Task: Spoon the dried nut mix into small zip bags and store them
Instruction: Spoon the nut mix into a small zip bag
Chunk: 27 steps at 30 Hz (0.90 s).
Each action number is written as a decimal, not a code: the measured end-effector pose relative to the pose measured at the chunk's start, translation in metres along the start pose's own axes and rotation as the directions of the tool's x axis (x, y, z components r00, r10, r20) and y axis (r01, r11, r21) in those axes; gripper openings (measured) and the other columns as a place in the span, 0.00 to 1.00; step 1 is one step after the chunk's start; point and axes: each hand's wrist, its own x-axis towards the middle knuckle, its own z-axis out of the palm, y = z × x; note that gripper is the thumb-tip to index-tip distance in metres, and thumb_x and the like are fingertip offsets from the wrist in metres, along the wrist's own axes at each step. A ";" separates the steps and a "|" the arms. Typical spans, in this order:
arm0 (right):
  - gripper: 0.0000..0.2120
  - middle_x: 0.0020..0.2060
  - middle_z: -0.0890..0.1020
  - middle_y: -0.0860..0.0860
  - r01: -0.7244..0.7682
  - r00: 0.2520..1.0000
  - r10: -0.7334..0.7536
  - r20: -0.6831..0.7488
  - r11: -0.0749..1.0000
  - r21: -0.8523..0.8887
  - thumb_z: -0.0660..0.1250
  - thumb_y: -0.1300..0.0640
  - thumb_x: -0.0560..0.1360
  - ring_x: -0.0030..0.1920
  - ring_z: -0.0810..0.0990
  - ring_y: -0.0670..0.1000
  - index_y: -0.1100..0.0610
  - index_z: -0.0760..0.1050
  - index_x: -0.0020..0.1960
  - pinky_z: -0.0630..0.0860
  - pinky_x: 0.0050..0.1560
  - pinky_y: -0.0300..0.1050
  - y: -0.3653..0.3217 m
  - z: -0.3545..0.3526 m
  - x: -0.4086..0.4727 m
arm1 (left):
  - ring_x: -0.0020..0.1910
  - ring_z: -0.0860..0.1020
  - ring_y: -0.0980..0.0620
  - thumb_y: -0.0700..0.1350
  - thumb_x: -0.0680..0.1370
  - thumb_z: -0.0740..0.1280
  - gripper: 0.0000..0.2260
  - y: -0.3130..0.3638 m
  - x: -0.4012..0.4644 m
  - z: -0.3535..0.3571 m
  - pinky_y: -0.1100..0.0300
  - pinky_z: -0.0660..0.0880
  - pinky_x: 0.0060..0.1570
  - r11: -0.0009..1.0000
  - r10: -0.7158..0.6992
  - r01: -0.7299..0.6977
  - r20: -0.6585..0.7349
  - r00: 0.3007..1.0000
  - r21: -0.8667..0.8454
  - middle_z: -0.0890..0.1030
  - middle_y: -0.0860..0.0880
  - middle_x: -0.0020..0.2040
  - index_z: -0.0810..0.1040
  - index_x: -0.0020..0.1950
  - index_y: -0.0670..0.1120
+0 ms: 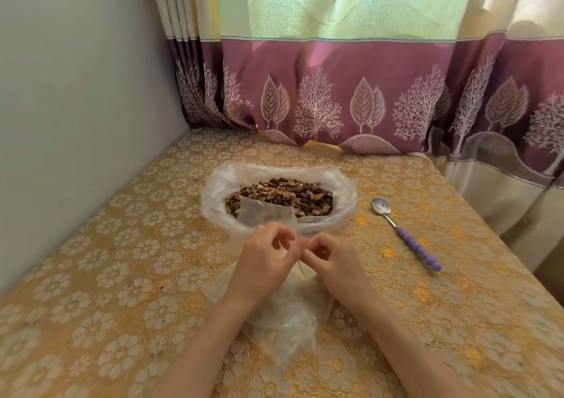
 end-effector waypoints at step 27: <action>0.02 0.34 0.80 0.44 0.190 0.982 -0.190 0.007 0.974 -0.123 0.72 0.61 0.71 0.36 0.78 0.40 0.58 0.80 0.42 0.72 0.36 0.31 0.000 -0.002 -0.001 | 0.36 0.79 0.57 0.46 0.73 0.70 0.01 0.007 0.001 0.000 0.63 0.76 0.37 0.969 -0.089 0.099 0.052 0.995 -0.226 0.82 0.52 0.38 0.81 0.42 0.50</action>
